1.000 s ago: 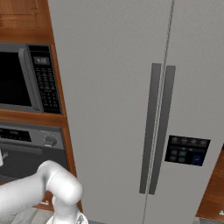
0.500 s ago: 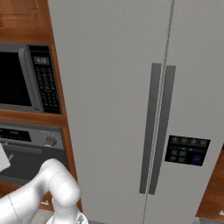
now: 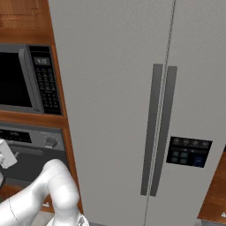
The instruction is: Take the fish from the oven and place it on the plate on the counter.
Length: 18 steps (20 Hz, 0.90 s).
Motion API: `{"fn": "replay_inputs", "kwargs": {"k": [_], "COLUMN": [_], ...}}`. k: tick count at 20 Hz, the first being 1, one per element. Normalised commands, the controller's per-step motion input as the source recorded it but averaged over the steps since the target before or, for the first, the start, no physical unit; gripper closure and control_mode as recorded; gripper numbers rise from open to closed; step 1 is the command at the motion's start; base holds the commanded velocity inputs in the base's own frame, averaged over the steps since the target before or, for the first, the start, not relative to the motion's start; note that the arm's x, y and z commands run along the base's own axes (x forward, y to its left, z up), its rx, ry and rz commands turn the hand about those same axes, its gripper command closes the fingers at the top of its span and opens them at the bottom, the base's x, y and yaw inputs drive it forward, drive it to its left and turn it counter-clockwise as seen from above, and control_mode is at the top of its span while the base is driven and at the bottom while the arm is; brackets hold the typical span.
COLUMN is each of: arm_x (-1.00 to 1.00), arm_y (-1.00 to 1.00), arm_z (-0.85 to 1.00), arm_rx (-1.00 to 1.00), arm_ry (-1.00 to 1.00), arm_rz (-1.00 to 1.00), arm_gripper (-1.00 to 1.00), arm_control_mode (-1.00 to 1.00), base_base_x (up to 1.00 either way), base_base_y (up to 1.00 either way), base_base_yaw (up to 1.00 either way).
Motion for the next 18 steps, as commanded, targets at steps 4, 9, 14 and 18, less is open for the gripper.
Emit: {"fn": "replay_inputs", "kwargs": {"k": [4, 9, 14, 18], "arm_x": [0.40, 0.11, 0.02, 0.00], "arm_y": [0.02, 0.14, 0.26, 0.22], "arm_z": [-0.06, -0.16, -0.12, -0.11], "arm_rx": [0.06, 0.00, 0.00, 0.00], "arm_ry": [-0.08, -0.05, 0.00, 0.00], "arm_rz": [-0.02, 0.00, 0.00, 0.00], "arm_gripper": [-1.00, -1.00, 1.00, 1.00], "arm_control_mode": [-1.00, -1.00, -1.00, -1.00], "base_base_x": [0.00, 0.00, 0.00, 0.00], "base_base_y": [0.00, 0.00, 0.00, 0.00], "base_base_yaw": [0.00, 0.00, 0.00, 0.00]}}
